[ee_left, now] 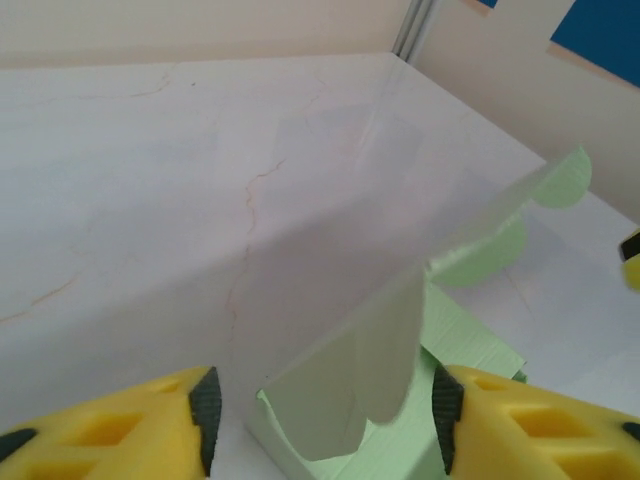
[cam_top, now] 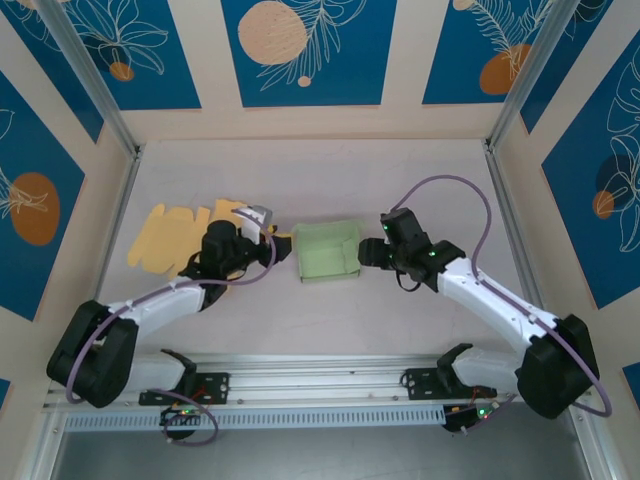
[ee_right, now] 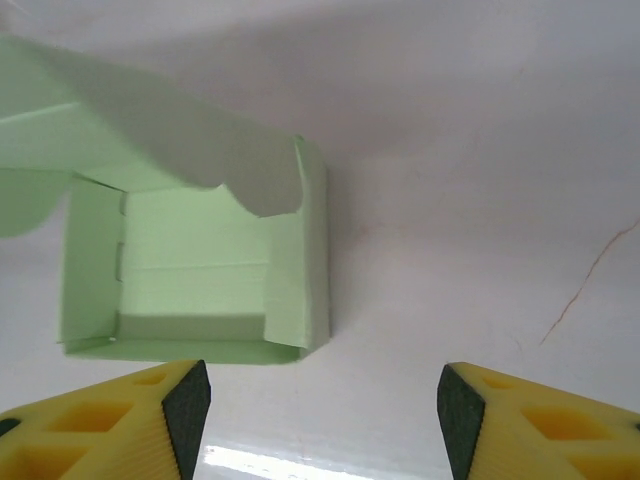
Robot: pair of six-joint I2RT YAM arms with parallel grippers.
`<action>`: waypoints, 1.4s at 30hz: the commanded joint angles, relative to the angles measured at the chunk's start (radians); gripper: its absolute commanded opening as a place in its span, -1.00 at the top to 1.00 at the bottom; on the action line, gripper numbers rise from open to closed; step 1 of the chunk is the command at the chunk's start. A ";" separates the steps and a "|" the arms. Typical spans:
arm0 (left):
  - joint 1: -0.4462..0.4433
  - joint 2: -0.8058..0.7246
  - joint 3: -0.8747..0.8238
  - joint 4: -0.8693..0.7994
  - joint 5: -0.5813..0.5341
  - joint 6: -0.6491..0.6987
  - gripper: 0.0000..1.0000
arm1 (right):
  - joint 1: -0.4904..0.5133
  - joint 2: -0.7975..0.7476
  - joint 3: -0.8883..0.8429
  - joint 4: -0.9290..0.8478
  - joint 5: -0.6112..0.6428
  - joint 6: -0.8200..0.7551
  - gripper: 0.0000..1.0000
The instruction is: Fold the paper box
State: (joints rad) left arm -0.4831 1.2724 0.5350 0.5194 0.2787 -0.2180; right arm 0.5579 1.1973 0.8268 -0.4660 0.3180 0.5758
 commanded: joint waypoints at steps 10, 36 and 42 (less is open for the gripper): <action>-0.011 -0.029 0.018 -0.085 -0.003 0.011 -0.41 | 0.020 0.271 0.019 0.232 0.066 -0.052 -0.36; -0.012 0.069 0.319 -0.447 -0.065 0.043 -0.67 | 0.025 0.574 0.120 0.188 0.194 -0.070 1.00; -0.018 -0.022 0.261 -0.490 -0.063 0.004 -0.71 | 0.045 0.598 0.130 0.145 0.221 -0.026 1.00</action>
State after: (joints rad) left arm -0.4896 1.3151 0.8162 0.0780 0.2337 -0.1841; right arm 0.5915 1.7603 0.9646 -0.2043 0.4610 0.5358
